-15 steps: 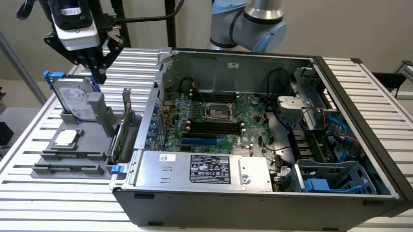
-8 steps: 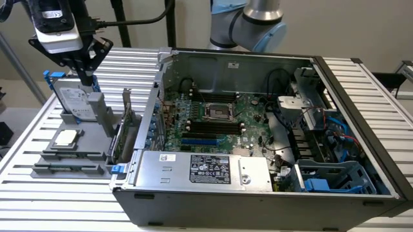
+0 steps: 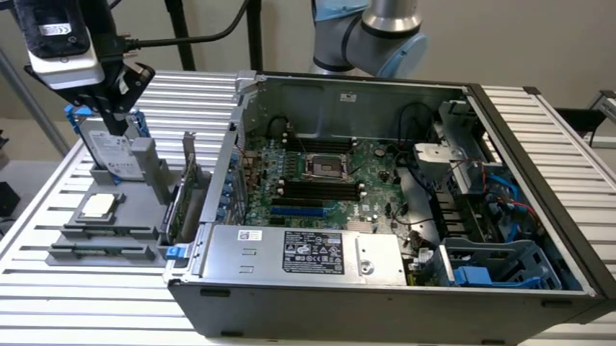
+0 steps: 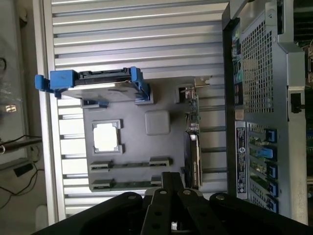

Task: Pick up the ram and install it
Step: 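Reach for the ram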

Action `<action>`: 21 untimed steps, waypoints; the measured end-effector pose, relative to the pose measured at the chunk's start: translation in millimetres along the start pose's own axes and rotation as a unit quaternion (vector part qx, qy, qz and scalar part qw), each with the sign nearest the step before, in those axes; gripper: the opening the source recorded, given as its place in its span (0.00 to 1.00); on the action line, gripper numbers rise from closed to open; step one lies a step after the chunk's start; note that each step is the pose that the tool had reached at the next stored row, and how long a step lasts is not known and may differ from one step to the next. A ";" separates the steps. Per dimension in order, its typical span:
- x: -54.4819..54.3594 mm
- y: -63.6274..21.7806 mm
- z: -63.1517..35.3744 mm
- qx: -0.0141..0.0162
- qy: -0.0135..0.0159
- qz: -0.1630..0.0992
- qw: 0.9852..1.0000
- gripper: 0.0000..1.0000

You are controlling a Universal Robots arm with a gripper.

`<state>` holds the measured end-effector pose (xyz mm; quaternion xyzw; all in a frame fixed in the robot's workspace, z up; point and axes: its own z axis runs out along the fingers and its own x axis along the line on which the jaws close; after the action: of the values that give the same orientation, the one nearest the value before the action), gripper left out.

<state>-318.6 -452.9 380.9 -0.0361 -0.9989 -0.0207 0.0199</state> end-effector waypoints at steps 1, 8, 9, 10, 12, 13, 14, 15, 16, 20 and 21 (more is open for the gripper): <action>0.8 -2.2 0.1 0.000 0.000 0.000 1.000 0.11; 9.5 -16.1 1.1 0.000 0.000 0.000 1.000 0.11; 11.1 -17.9 1.4 0.000 0.000 0.000 1.000 0.11; 12.8 -19.8 1.6 0.000 0.000 0.000 1.000 0.11; 16.2 -23.5 2.1 0.000 0.000 0.000 1.000 0.11; 17.8 -25.1 2.4 0.000 0.000 0.000 1.000 0.11; 19.2 -26.6 2.7 0.000 0.000 0.000 1.000 0.11; 20.5 -28.0 3.1 0.000 0.000 0.000 1.000 0.11; 21.6 -29.2 3.5 0.000 0.000 0.000 1.000 0.11; 25.4 -33.3 5.0 0.000 0.000 -0.001 1.000 0.11; 26.0 -33.9 5.4 0.000 0.000 -0.001 1.000 0.11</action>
<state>-347.3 -484.6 375.3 -0.0348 -0.9990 -0.0207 0.0200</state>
